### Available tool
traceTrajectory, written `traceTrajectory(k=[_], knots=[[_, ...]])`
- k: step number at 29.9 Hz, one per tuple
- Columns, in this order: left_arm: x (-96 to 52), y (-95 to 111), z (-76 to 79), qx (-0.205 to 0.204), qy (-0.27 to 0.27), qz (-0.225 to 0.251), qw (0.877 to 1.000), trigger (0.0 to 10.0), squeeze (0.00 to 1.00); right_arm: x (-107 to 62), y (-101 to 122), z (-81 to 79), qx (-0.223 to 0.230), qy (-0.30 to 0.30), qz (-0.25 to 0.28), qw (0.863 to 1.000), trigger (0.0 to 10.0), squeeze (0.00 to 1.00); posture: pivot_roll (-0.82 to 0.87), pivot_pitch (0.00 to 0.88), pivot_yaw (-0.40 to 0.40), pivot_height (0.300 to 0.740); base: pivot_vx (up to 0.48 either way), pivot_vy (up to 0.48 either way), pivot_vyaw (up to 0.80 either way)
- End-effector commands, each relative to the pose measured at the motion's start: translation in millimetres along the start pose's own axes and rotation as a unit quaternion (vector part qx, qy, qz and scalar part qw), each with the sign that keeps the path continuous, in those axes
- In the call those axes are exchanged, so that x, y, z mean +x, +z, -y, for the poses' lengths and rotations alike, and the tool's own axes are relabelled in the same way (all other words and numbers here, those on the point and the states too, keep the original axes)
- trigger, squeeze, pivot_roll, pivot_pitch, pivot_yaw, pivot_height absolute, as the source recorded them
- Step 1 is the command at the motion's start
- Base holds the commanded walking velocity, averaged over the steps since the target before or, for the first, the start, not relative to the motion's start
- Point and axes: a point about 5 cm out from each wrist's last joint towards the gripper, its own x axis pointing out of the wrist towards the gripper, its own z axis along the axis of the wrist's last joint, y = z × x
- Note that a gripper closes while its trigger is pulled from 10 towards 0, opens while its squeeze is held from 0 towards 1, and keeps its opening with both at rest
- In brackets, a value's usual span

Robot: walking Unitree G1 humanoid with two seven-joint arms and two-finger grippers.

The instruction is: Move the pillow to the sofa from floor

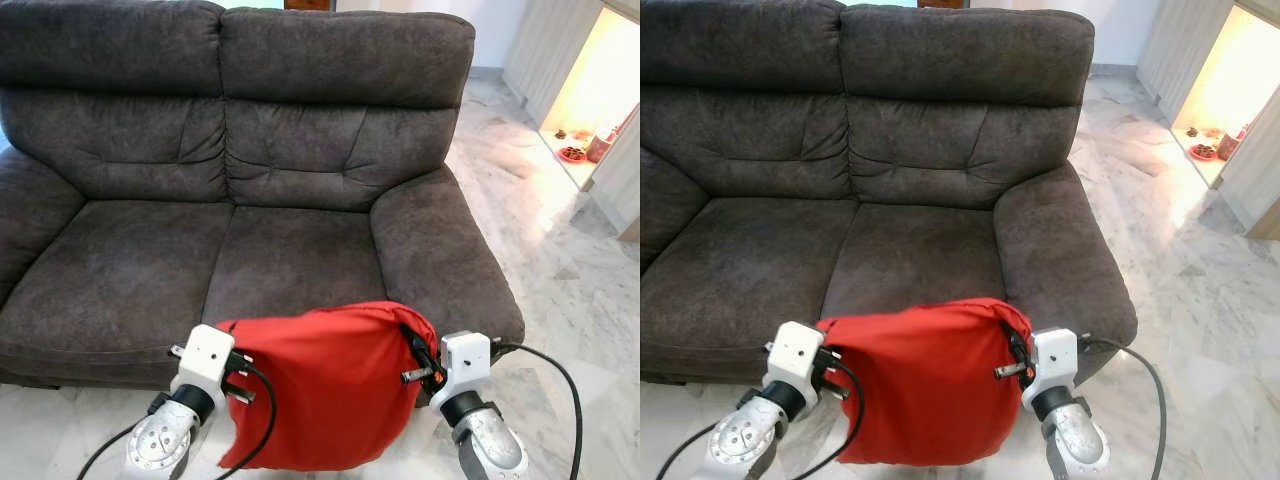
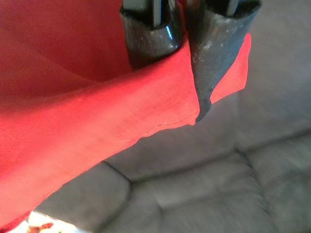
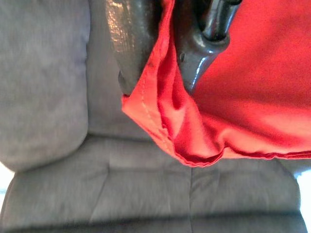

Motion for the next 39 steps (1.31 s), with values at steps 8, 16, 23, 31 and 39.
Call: traceTrajectory(k=[8,16,23,31,39], knots=[[10.8,48,-26.4,0.035,0.049,0.093,0.994,10.0,0.0,17.3,53,7.7,-0.02,-0.017,0.106,0.994,10.0,0.0,0.07,0.109,0.001,0.74,0.0,0.0,0.0],[14.5,52,-29.2,0.04,0.053,0.095,0.993,10.0,0.0,16.0,66,19.6,-0.031,-0.054,0.124,0.99,10.0,0.0,0.06,0.101,0.015,0.74,0.0,0.0,0.0],[15.1,56,-30.5,0.04,0.056,0.1,0.993,10.0,0.0,19.3,73,16.0,-0.033,-0.052,0.138,0.989,10.0,0.0,0.06,0.09,0.019,0.74,0.0,0.0,0.0],[15.7,59,-32.4,0.044,0.055,0.105,0.992,10.0,0.0,22.6,80,13.8,-0.034,-0.056,0.151,0.986,10.0,0.0,0.06,0.08,0.023,0.74,0.0,0.0,0.0],[19.6,72,-37.5,0.056,0.059,0.123,0.989,10.0,0.0,26.4,100,13.7,-0.043,-0.057,0.184,0.98,10.0,0.0,0.06,0.085,0.022,0.74,0.154,0.0,0.0]])
